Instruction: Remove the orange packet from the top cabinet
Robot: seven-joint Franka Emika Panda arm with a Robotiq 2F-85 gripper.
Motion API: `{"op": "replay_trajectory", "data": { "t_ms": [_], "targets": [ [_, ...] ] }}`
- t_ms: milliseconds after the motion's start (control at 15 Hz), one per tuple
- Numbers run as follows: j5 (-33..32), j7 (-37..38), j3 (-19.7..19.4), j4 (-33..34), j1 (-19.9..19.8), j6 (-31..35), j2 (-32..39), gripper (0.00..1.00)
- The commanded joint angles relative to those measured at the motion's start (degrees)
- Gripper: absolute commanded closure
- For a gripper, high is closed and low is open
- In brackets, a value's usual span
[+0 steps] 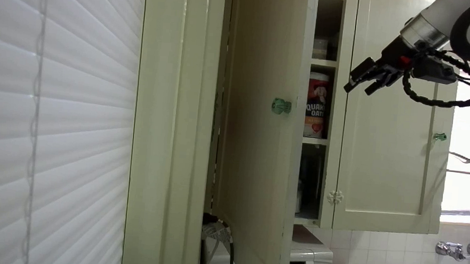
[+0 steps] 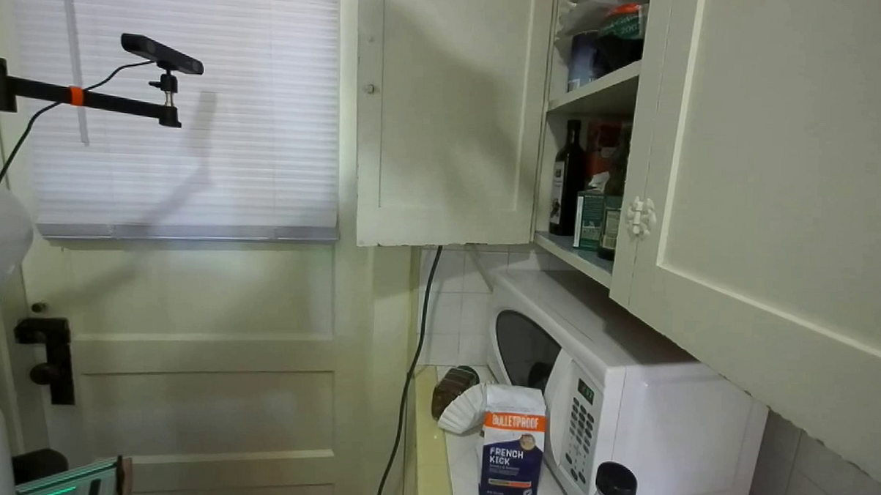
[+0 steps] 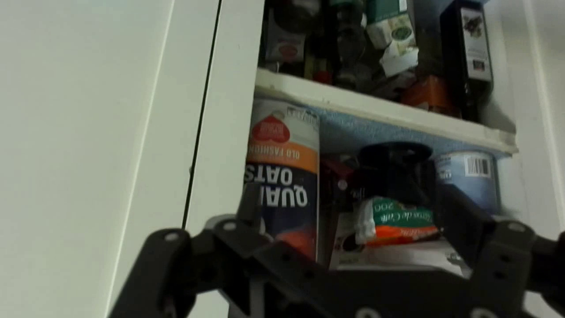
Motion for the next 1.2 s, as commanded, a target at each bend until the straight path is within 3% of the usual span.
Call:
{"op": "replay_trajectory", "data": {
  "t_ms": [0,267,333,1133],
  "targets": [
    [-3.27,4.45,1.74,7.50,-2.19,2.95,5.10,0.00],
    [-3.53,8.52,3.15,15.36,-2.17,1.95,9.73,0.00],
    [-3.34,6.39,1.58,11.15,-1.10,2.58,6.95,0.00],
    [-3.32,6.52,1.45,12.14,-0.83,2.57,7.76,0.00]
  ]
}}
